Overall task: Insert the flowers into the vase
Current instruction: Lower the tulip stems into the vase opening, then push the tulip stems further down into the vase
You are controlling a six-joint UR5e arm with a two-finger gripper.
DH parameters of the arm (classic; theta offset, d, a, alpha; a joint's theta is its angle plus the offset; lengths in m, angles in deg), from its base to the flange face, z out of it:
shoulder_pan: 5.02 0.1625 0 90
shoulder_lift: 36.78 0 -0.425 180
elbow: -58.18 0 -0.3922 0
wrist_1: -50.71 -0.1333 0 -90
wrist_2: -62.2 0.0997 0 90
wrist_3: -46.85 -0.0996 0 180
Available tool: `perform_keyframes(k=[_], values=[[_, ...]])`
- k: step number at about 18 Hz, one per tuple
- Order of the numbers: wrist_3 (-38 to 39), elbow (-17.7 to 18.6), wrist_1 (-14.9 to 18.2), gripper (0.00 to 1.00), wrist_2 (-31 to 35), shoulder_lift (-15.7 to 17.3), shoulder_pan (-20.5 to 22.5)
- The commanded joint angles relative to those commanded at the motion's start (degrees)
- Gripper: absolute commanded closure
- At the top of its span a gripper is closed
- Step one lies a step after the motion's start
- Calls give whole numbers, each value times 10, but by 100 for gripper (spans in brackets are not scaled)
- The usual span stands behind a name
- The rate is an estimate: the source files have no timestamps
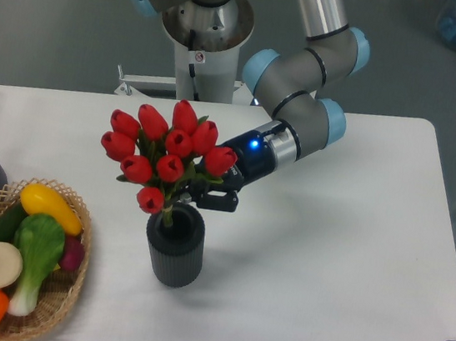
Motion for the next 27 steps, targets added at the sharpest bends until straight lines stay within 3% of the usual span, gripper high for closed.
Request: perform_keyframes(k=[12, 27], values=[[-47, -1, 0, 93, 0, -34, 8], [-51, 2, 1, 88, 3, -42, 15]])
